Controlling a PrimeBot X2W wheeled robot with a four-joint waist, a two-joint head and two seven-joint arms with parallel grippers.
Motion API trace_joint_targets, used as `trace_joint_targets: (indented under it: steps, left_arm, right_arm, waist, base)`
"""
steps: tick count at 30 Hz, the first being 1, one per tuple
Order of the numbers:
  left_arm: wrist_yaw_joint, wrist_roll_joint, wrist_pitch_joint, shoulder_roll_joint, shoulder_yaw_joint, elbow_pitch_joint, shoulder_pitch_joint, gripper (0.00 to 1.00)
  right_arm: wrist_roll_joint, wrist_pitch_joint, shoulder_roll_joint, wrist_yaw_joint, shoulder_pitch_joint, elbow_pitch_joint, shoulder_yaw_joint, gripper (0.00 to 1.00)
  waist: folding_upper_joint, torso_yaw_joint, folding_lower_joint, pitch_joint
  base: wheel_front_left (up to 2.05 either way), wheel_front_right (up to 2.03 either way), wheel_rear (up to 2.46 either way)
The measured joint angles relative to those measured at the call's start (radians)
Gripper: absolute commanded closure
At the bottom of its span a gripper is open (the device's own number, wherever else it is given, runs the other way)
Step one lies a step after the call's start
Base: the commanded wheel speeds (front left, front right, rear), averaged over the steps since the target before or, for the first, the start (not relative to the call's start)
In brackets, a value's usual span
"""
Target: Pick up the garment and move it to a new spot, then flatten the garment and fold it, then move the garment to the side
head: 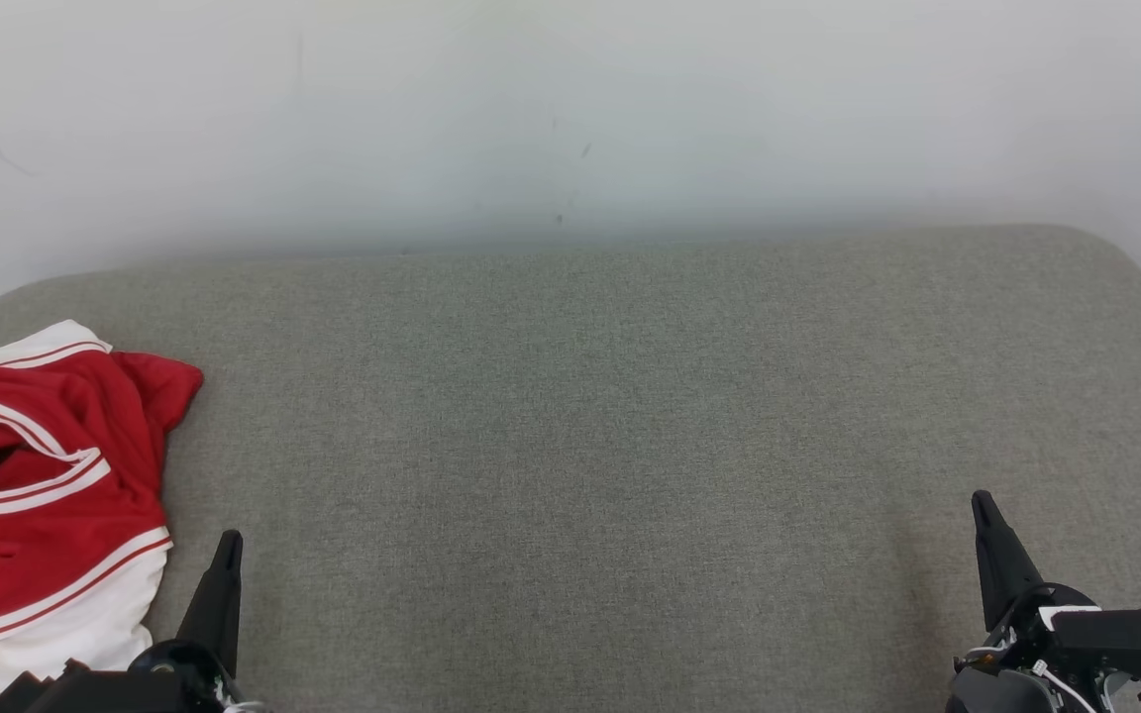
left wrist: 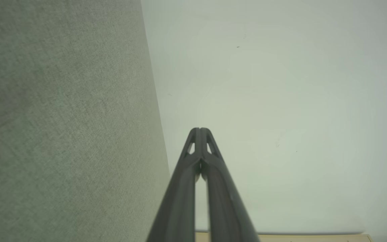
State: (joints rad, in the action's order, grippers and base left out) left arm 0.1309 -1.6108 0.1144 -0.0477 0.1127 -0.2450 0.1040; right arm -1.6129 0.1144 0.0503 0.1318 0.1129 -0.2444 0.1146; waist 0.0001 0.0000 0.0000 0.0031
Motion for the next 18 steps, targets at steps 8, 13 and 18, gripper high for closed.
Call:
trace_joint_targets:
  steps: [8,13,18]
  left_arm:
    - [0.000,0.000,0.000,0.002,0.000,-0.005,-0.004,0.00]
    - [0.000,0.000,-0.006,0.009,-0.007,-0.043,-0.042,0.00]
    - [0.000,0.000,-0.027,0.010,-0.021,-0.043,-0.043,0.00]
  right_arm:
    - [0.000,0.000,0.000,0.000,-0.001,-0.008,-0.001,0.00]
    - [0.000,-0.006,-0.003,0.000,-0.035,-0.047,-0.007,0.00]
    - [0.001,-0.026,-0.004,0.000,-0.035,-0.046,-0.026,0.00]
  waist:
    - [0.0000,0.000,0.0000,0.000]
    - [0.0000,0.000,0.0000,-0.001]
    - [0.0000,-0.001,0.0000,-0.002]
  base:
    - [0.00,0.00,0.00]
    - [0.00,0.00,0.00]
    - [0.00,0.00,0.00]
